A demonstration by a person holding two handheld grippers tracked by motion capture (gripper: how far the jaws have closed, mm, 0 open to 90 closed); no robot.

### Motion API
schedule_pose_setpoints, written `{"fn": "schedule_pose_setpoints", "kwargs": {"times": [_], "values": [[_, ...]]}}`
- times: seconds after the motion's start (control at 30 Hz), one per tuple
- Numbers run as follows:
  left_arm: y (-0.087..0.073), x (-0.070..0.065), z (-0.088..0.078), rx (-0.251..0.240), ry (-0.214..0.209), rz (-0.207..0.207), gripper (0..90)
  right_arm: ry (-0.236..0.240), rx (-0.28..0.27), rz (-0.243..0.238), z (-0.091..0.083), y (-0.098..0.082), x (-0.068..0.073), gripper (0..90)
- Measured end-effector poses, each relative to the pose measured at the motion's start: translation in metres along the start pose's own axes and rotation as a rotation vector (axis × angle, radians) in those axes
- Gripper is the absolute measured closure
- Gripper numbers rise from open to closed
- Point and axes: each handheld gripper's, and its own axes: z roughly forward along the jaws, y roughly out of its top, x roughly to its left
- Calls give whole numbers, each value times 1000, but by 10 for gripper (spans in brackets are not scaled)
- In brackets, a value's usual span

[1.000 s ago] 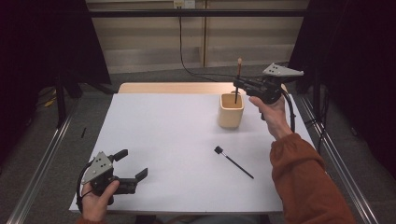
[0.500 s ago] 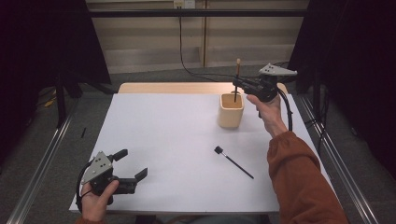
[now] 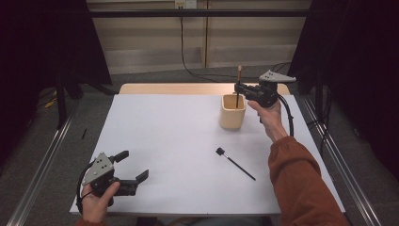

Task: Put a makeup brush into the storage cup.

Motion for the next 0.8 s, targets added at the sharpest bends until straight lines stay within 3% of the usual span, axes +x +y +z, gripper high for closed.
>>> {"fn": "schedule_pose_setpoints", "kwargs": {"times": [0.8], "values": [[0,0,0,-4,-6,7,23,0,41,27,3,-34,-3,835]]}}
